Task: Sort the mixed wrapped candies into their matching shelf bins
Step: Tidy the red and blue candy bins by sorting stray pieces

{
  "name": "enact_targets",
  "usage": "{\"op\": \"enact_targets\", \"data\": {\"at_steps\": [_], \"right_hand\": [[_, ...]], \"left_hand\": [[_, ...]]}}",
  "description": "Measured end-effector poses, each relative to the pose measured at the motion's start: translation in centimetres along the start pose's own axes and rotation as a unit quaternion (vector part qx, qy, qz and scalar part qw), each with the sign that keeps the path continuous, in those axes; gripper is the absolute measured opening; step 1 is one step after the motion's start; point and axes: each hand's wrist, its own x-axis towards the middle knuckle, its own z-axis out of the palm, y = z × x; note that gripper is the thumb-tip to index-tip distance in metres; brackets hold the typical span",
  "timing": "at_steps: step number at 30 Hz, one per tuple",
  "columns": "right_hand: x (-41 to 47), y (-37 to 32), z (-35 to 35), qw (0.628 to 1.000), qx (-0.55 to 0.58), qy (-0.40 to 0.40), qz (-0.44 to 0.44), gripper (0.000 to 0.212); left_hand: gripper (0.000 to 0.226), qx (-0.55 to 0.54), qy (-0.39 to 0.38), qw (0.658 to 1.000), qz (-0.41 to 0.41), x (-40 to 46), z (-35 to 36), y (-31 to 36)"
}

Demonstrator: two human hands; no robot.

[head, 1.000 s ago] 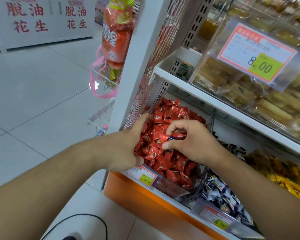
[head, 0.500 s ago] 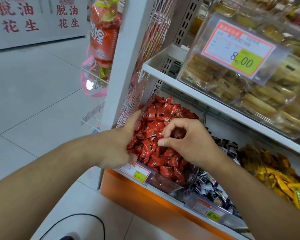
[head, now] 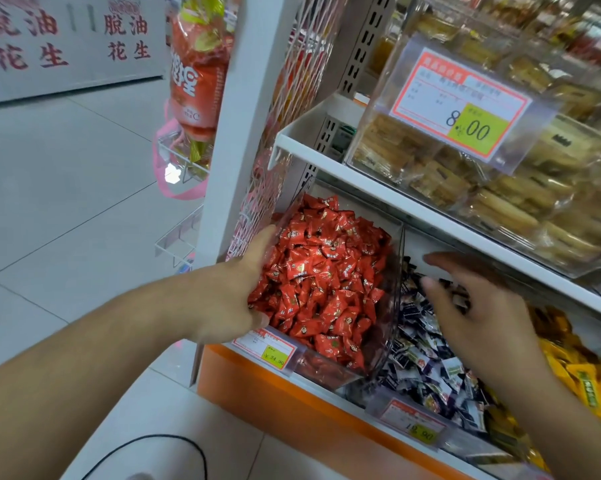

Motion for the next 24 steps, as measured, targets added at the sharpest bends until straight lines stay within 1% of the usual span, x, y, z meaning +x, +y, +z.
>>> {"op": "enact_targets", "data": {"at_steps": [2,4,6,8,10,12,16,20,24], "right_hand": [[1.1,-2.7,0.8,0.993,-0.002,-0.075,-0.094,0.046],[2.6,-5.5,2.6,0.968,-0.021,-0.156,-0.193,0.049],[4.3,-7.6,5.5,0.939,-0.050,-0.212,-0.267,0.054],[5.6,-8.8,8.6,0.911,-0.080,-0.274,-0.296,0.063],[6.6,-9.0,11.1,0.888,-0.113,-0.328,-0.303,0.070],[7.2,-8.8,12.3,0.877,-0.149,-0.341,-0.306,0.068],[7.8,-8.7,12.2,0.863,-0.211,-0.326,-0.322,0.056],[8.6,-7.5,11.2,0.874,-0.190,-0.323,-0.308,0.044],[8.9,-6.7,10.6,0.888,-0.164,-0.311,-0.296,0.044]], "left_hand": [[0.119,-0.002,-0.001,1.000,0.000,0.0,0.0,0.0],[0.119,-0.011,0.001,1.000,0.006,0.0,0.0,0.0],[0.118,-0.015,0.005,1.000,0.012,-0.1,0.0,0.0],[0.117,-0.010,0.010,1.000,0.014,-0.1,0.0,-0.1],[0.117,-0.013,0.010,1.000,0.010,0.0,0.1,-0.2],[0.118,-0.015,0.010,1.000,0.005,0.1,0.2,-0.4],[0.120,-0.025,0.014,1.000,0.010,0.3,0.3,-0.5],[0.119,-0.007,0.009,1.000,0.001,0.1,0.3,-0.4],[0.118,-0.006,0.008,1.000,-0.006,-0.1,0.2,-0.1]]}}
